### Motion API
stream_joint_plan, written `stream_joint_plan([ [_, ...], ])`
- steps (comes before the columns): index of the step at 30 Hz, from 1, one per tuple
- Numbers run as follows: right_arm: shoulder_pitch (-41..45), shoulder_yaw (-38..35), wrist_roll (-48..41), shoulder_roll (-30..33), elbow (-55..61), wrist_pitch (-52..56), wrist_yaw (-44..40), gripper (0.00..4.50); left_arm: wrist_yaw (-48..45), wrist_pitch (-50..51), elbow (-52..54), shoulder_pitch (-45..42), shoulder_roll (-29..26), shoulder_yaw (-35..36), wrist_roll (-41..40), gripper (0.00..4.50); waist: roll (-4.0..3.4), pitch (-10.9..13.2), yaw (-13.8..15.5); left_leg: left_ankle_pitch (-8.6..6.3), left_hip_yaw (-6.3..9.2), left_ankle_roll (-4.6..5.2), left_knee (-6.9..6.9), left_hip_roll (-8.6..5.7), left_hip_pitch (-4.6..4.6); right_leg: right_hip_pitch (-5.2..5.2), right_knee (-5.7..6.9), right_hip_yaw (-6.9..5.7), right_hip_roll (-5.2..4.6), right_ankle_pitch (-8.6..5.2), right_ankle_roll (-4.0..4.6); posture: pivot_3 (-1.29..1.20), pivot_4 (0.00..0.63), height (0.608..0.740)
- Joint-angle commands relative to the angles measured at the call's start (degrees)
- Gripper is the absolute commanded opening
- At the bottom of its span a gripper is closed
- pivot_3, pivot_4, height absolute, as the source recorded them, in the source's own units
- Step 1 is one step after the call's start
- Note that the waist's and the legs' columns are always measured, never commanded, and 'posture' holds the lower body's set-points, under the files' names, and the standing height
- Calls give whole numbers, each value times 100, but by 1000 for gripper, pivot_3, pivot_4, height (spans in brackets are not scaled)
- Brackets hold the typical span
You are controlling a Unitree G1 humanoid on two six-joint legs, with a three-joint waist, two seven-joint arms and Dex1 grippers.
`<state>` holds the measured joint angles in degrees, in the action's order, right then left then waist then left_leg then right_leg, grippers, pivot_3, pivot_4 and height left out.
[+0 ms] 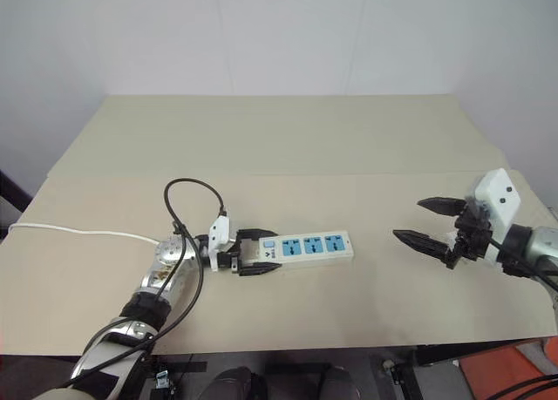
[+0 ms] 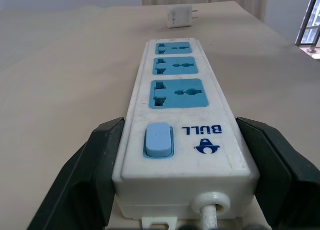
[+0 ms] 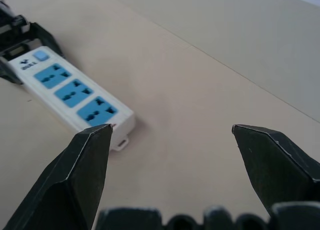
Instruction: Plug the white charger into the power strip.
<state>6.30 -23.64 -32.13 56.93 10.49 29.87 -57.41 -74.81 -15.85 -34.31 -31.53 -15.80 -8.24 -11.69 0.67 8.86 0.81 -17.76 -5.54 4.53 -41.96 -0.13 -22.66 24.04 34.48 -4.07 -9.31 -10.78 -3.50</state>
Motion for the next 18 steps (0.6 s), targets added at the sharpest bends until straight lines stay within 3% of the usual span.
stream_joint_plan([
  [1, 189, -210, 176, 214, -283, -258, -67, 4500, -157, 209, 152, 207, 124, -294, 34, 3257, -1, -1, 10, 0, 0, 1, 0, -1, 0, 0, 0, 0, -2, 0, 0, 0, 150, 740],
  [6, 606, -57, 364, 582, -879, 113, 31, 4500, -290, 323, 305, 284, 96, -417, 71, 3257, -15, -9, 11, -3, -2, 5, -1, -3, 0, -1, -3, 0, -6, 3, -5, 0, 150, 740],
  [10, 1483, 627, 633, 1185, -1389, 1341, 331, 4500, -318, 341, 351, 302, 65, -493, 125, 3257, -37, -21, -3, -4, -4, 7, 0, -2, -2, 1, -6, 0, -10, 4, -5, 0, 150, 740],
  [13, 2822, 1785, 1062, 1610, -2085, 2482, 171, 4500, -244, 376, 389, 304, 74, -513, 168, 3257, -65, -36, -35, -6, -7, 10, -2, -1, -3, 6, -8, 2, -15, 8, 0, 0, 150, 740],
  [18, 4954, 3606, 2042, 1479, -3584, 3128, -647, 4500, -138, 391, 373, 268, 88, -520, 208, 3257, -73, -41, -11, -9, 1, 15, 6, -3, -25, 14, -42, -9, -15, 20, -1, 0, 150, 740],
])
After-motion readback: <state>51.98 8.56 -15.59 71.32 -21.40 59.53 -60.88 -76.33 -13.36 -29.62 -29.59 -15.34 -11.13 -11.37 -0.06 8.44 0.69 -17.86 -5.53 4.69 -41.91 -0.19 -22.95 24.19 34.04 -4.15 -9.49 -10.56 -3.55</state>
